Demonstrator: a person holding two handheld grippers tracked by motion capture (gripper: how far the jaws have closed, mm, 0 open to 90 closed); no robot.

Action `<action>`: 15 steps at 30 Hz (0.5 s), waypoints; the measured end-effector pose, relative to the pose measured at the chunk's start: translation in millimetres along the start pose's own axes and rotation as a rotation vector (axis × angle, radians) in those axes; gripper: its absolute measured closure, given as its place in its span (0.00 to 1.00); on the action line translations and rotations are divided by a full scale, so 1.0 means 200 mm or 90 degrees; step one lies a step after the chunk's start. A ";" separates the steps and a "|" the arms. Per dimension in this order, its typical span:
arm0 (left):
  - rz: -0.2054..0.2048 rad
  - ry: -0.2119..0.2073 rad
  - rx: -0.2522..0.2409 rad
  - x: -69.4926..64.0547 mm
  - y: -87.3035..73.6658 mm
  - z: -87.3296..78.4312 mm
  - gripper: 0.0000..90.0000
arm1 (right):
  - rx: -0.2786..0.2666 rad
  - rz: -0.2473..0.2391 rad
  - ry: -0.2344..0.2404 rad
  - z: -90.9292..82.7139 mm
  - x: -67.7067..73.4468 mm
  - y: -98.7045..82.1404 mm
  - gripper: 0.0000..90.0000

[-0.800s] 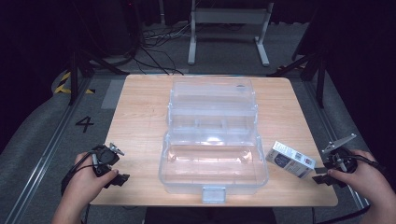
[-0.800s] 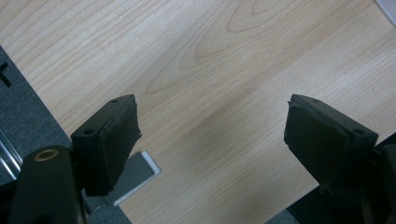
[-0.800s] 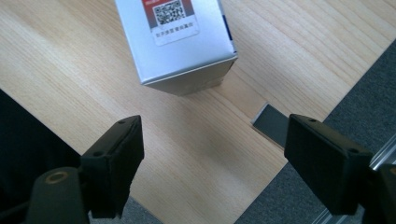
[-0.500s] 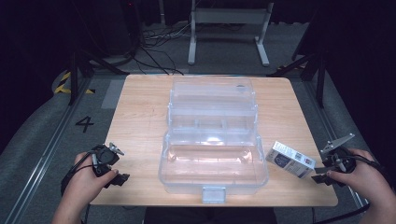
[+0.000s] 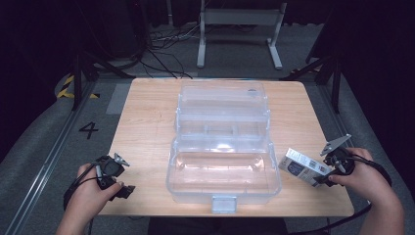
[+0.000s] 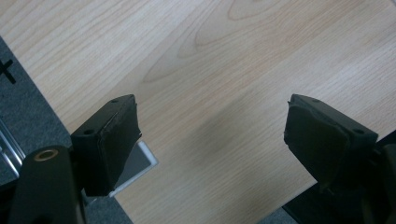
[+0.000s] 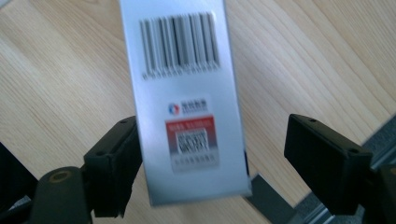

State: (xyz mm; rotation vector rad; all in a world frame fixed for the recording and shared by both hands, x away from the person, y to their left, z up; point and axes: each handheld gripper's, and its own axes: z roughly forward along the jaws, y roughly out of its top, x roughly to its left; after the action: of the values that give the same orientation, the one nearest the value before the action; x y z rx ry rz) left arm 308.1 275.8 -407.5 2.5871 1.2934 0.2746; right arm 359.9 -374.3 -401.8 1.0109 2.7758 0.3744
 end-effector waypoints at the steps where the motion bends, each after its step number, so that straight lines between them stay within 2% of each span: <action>1: -0.004 0.001 0.001 0.00 -0.01 0.00 0.20 | 0.000 -0.003 0.002 0.00 0.00 0.01 0.22; 7: -0.015 -0.002 0.004 0.00 -0.03 0.00 0.20 | -0.002 -0.021 0.004 0.03 0.01 0.07 0.22; 15: -0.010 0.001 0.000 0.01 -0.04 0.00 0.20 | -0.006 -0.045 0.007 0.07 0.03 0.13 0.26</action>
State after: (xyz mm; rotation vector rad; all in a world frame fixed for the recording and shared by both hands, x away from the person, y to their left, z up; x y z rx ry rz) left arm 303.6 281.5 -409.0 2.5758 1.3133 0.2739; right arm 375.7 -348.8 -408.5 0.9094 2.8072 0.3848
